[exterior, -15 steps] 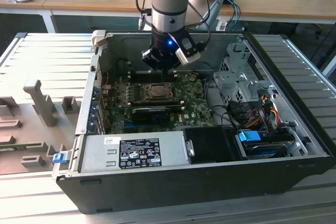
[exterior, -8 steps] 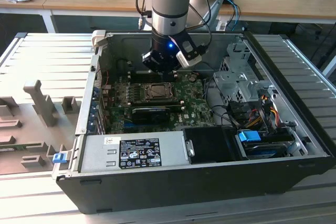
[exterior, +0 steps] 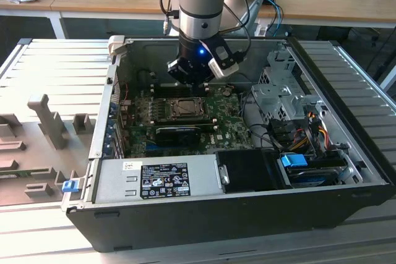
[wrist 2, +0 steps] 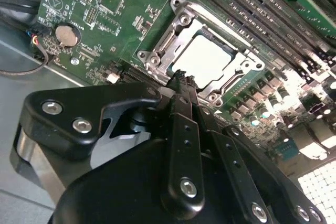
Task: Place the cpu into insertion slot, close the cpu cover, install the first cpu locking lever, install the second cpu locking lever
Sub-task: 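Install the second cpu locking lever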
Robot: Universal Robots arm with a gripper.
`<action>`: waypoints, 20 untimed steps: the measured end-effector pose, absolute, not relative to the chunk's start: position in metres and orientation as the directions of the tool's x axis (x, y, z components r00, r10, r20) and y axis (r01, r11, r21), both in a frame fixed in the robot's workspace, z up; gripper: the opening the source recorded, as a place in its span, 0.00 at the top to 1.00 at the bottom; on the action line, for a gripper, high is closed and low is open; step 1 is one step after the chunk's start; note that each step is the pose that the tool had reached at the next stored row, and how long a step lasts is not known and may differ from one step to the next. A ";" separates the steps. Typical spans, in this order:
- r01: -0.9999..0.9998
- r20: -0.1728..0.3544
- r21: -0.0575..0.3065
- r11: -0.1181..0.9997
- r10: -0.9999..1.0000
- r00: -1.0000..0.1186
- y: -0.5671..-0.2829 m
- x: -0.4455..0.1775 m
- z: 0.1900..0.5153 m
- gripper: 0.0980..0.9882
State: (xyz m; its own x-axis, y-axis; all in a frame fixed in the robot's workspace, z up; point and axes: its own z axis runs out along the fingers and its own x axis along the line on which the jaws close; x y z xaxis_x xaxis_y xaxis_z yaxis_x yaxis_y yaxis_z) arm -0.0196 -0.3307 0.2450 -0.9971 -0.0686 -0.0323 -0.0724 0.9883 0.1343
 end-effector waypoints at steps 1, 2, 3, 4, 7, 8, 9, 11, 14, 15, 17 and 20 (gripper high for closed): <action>-0.072 -0.032 0.134 0.988 -0.069 -0.997 -0.332 -0.020 0.245 0.99; -0.072 -0.032 0.134 0.988 -0.069 -0.997 -0.332 -0.020 0.245 0.99; -0.072 -0.032 0.134 0.988 -0.069 -0.997 -0.334 -0.020 0.245 0.99; -0.072 -0.032 0.134 0.988 -0.069 -0.997 -0.335 -0.020 0.245 0.99; -0.072 -0.032 0.134 0.988 -0.068 -0.997 -0.338 -0.020 0.246 0.99; -0.072 -0.032 0.134 0.988 -0.068 -0.997 -0.338 -0.020 0.250 0.99; -0.072 -0.032 0.134 0.988 -0.069 -0.997 -0.338 -0.020 0.253 0.99; -0.073 -0.032 0.134 0.988 -0.069 -0.997 -0.339 -0.020 0.257 0.99; -0.072 -0.032 0.134 0.988 -0.069 -0.997 -0.347 -0.020 0.257 0.99; -0.072 -0.032 0.134 0.988 -0.069 -0.997 -0.353 -0.020 0.257 0.99; -0.071 -0.026 0.135 0.988 -0.069 -0.997 -0.364 -0.020 0.256 0.99; -0.075 -0.024 0.137 0.988 -0.073 -0.997 -0.367 -0.020 0.253 0.99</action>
State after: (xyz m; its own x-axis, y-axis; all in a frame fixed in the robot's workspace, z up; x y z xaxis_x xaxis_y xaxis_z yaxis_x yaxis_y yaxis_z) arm -0.0202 -0.3668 0.2530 -0.9971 -0.0727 -0.0243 -0.0754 0.9878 0.1365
